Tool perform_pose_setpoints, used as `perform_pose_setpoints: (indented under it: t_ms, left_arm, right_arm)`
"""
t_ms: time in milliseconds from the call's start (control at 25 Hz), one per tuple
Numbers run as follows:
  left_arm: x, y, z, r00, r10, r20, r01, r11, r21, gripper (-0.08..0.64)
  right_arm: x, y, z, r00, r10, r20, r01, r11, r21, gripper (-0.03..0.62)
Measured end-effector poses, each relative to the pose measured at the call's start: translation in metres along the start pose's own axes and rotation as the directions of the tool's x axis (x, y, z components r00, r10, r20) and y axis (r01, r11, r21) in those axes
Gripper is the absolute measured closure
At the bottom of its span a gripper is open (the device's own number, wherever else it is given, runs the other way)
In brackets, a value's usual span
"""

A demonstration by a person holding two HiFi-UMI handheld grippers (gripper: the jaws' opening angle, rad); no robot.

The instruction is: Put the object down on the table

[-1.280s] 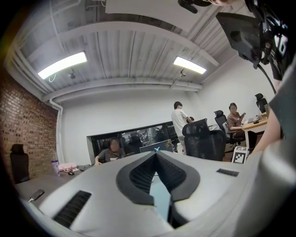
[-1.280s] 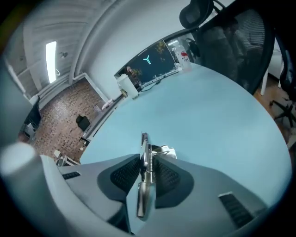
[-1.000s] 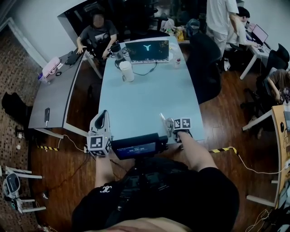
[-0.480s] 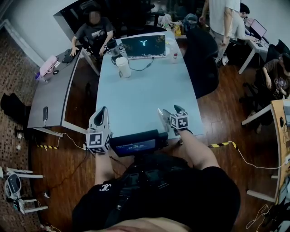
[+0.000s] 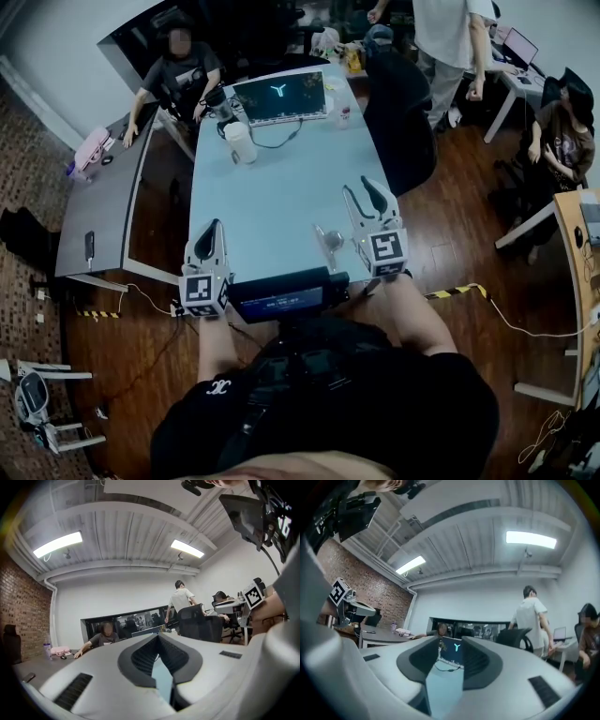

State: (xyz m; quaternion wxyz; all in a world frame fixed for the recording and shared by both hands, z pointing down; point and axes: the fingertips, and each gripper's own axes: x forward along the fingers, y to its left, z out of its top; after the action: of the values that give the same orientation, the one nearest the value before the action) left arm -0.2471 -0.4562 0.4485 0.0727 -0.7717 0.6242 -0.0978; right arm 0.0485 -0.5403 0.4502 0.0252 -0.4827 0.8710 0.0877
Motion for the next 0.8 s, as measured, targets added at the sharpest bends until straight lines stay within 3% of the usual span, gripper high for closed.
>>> perform_pose_setpoints:
  t_ms: [80, 120, 400, 520, 800]
  left_arm:
    - [0.003, -0.006, 0.005, 1.0, -0.002, 0.016, 0.001, 1.0, 0.006, 0.555]
    - [0.004, -0.008, 0.007, 1.0, -0.001, 0.022, 0.001, 1.0, 0.008, 0.555]
    - [0.005, -0.024, 0.013, 1.0, 0.003, 0.031, -0.003, 1.0, 0.018, 0.555]
    - [-0.001, -0.031, 0.018, 0.999, 0.019, 0.039, -0.02, 1.0, 0.017, 0.555]
    - [-0.022, -0.05, 0.015, 0.999, 0.016, 0.029, -0.016, 1.0, 0.006, 0.555]
  right_arm:
    - [-0.012, 0.003, 0.027, 0.999, 0.006, 0.031, -0.005, 0.999, -0.038, 0.586]
    - [-0.018, 0.005, 0.036, 0.999, 0.014, 0.047, -0.012, 0.999, -0.045, 0.61]
    - [-0.039, -0.015, 0.037, 0.999, 0.005, 0.043, -0.003, 0.999, -0.034, 0.611]
    - [-0.048, -0.025, 0.044, 0.995, -0.004, 0.095, 0.009, 0.999, -0.052, 0.612]
    - [-0.071, -0.013, 0.06, 0.992, 0.072, 0.107, -0.063, 0.995, -0.082, 0.611]
